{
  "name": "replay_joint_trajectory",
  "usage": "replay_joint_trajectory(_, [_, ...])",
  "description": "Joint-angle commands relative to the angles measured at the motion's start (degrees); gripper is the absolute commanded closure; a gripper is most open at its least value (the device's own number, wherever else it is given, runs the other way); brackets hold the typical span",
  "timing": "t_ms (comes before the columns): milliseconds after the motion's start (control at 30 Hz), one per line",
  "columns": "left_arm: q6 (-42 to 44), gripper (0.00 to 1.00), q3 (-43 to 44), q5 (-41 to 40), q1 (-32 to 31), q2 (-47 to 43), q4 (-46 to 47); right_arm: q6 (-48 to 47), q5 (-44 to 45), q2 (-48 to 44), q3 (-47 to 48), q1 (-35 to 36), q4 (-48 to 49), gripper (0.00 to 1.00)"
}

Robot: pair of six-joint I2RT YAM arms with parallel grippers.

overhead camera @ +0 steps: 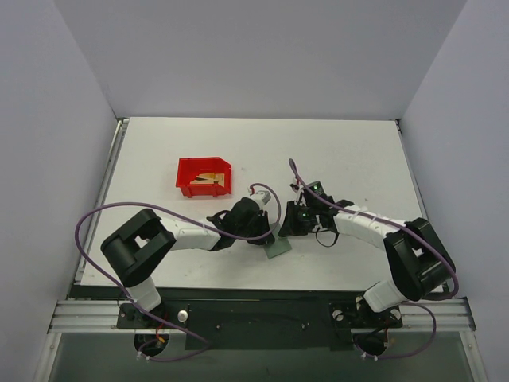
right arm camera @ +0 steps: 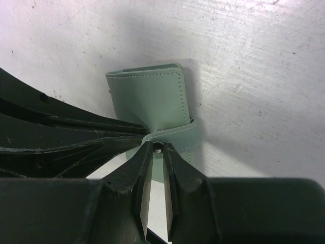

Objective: Put the credit cards into the card holder
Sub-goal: Close the card holder at the center of the board.

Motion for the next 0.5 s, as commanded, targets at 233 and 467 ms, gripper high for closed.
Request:
replay_joint_trajectory(233, [0.55, 1.00, 0.84, 0.62, -0.37, 2.07, -1.66, -0.67, -1.47, 2.44, 1.02, 0.37, 0.47, 0.89])
replay_joint_trajectory(467, [0.37, 1.00, 0.76, 0.62, -0.37, 2.07, -1.66, -0.41, -1.56, 3.15, 1.46, 0.46, 0.64, 0.89])
